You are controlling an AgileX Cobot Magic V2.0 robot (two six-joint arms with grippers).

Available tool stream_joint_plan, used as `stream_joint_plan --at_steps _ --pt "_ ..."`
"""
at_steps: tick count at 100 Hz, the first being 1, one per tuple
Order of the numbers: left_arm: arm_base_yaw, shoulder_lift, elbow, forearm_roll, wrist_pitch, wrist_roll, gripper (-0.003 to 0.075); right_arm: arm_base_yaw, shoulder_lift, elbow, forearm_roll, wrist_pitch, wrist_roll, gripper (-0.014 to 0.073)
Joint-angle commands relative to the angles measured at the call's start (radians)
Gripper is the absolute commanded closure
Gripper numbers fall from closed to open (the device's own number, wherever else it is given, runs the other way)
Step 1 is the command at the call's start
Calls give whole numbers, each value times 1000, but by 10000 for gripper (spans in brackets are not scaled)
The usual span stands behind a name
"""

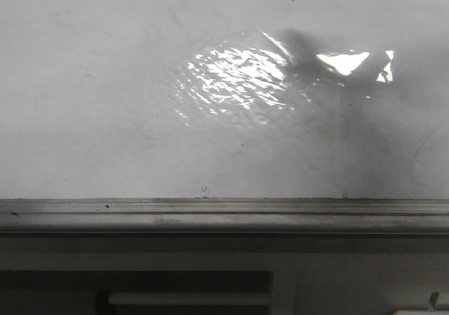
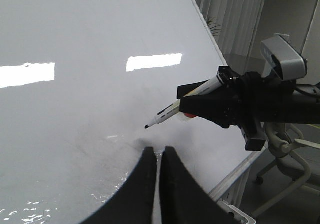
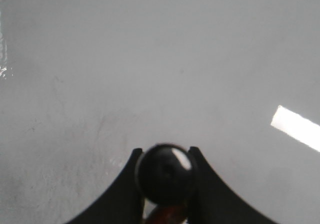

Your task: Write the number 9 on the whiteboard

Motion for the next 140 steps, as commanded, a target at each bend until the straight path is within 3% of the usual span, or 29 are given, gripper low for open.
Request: stream_joint_plan --at_steps 1,22,45,73,103,120,140 --pt "-2 7 -26 -11 -42 -6 741 -22 22 -28 14 -106 -3 635" --pt "-2 7 -26 -11 -42 -6 741 -75 76 -28 84 -155 -5 635" --pt "-2 7 -26 -11 -42 -6 741 -55 121 -28 84 -151 -5 635" --pt "-2 7 -26 -11 -42 -6 741 33 119 -28 84 4 -5 635" --pt "-2 7 -26 -11 -42 -6 741 -83 73 -49 84 -2 -7 635" --pt "-2 7 -26 -11 -42 -6 741 -99 73 -89 82 16 -7 635" --pt "-2 11 -26 -9 -42 -6 741 -99 68 -96 82 196 -7 635"
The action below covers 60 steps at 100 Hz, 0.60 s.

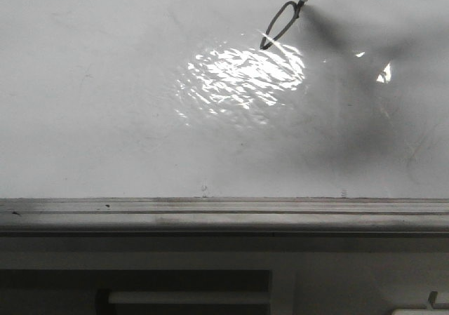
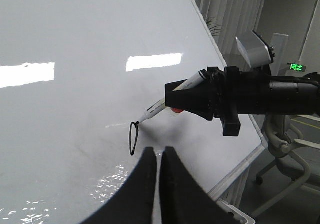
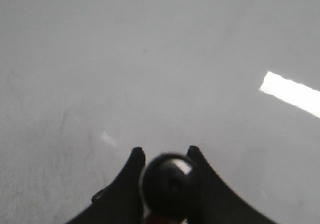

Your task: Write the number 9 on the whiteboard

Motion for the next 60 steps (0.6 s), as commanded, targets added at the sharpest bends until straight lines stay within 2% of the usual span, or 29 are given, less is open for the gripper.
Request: stream_joint_plan --at_steps 1,13,20,37,60 --pt "-2 11 -26 -9 -42 -6 741 -15 -7 -23 3 111 -15 635" --pt "-2 13 -26 -9 -42 -6 741 16 -25 -15 5 329 -15 635" --pt "-2 13 -26 -9 -42 -6 741 37 -38 1 7 395 -15 635" --pt "-2 13 -26 -9 -42 -4 741 83 -57 30 19 438 -14 635" --pt "-2 13 -26 -9 -42 -4 741 89 -67 14 40 409 -14 635"
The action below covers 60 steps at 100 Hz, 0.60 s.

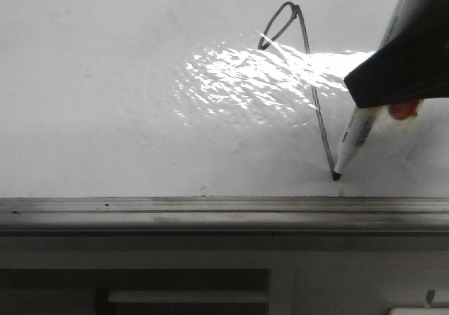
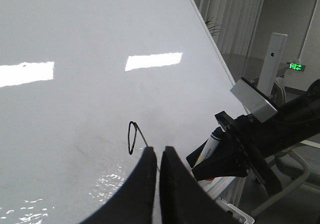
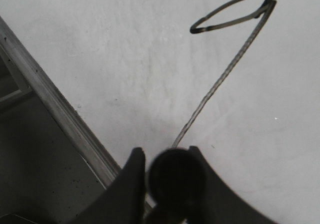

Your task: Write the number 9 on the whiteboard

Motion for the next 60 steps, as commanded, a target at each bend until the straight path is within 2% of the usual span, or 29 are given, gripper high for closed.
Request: stream_joint_plan --at_steps 1,11,23,37,42,54,60 --pt "-2 13 -27 -9 -42 -4 741 -2 -15 -32 -24 -38 -14 635" --pt "-2 13 -27 -9 -40 -4 741 44 -69 -103 -15 26 -14 636" --pt "-2 19 -27 -11 -18 -4 741 134 -129 -207 -15 167 -14 636" --pt "-2 97 -31 -3 79 -2 716 225 -139 -296 -15 311 -14 636" --pt "-2 146 -41 12 134 6 659 248 -132 -311 -15 348 -14 636" --pt "-5 295 -90 18 258 59 413 301 -122 -314 -15 382 -16 648" --pt "-7 362 -122 16 304 99 325 330 -114 -314 -15 383 -20 662"
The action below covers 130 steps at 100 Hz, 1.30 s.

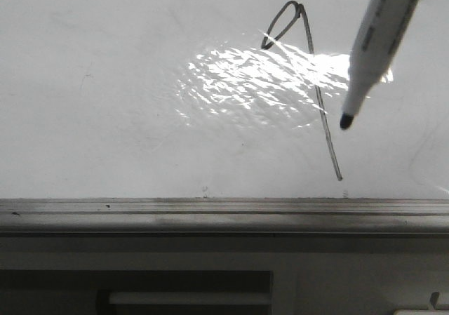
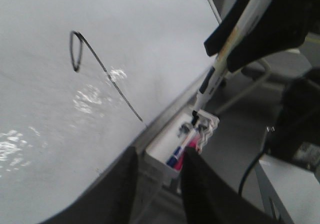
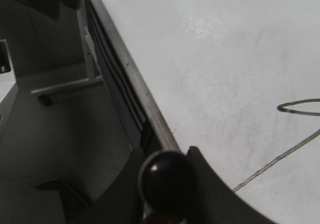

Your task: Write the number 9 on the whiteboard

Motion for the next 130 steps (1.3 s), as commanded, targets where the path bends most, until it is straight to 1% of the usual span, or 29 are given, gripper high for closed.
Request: stream_joint_plan --at_steps 1,6,13,20,27,43,52,59,66,75,80,90,99,113,116,130 --pt "-9 108 -75 -16 46 61 311 36 8 -37 -6 -42 -15 662" --pt "-13 165 -103 -17 86 107 284 66 10 -37 5 -40 -68 662" --pt "-34 240 -140 -22 124 189 283 106 12 -37 33 -52 -128 662" --pt "-65 304 -176 -24 147 276 283 141 17 -37 49 -74 -133 662" --pt "-102 357 -206 -26 144 318 283 169 17 -37 49 -84 -133 662" --pt "-163 437 -247 -67 92 329 283 184 17 -37 83 -117 -133 662" --pt "-167 453 -254 -107 64 329 284 184 17 -35 88 -118 -133 662" --pt "-167 456 -256 -122 57 329 302 184 17 -26 88 -118 -133 662" --pt "-167 456 -256 -130 57 329 330 184 17 -7 88 -120 -133 662" --pt "-167 456 -256 -140 61 329 385 184 17 7 103 -133 -133 662" --pt "-167 456 -256 -152 61 329 426 184 17 12 114 -156 -133 662" --pt "-167 456 -256 -157 61 329 533 184 17 15 123 -183 -133 662" --pt "-167 456 -256 -166 61 329 617 184 17 15 125 -187 -133 662" --pt "-167 456 -256 -177 61 329 727 184 17 15 125 -177 -133 662" --pt "-167 456 -256 -177 61 329 742 184 17 15 125 -177 -133 662" --pt "-167 456 -256 -179 86 329 734 184 17 15 125 -177 -133 662"
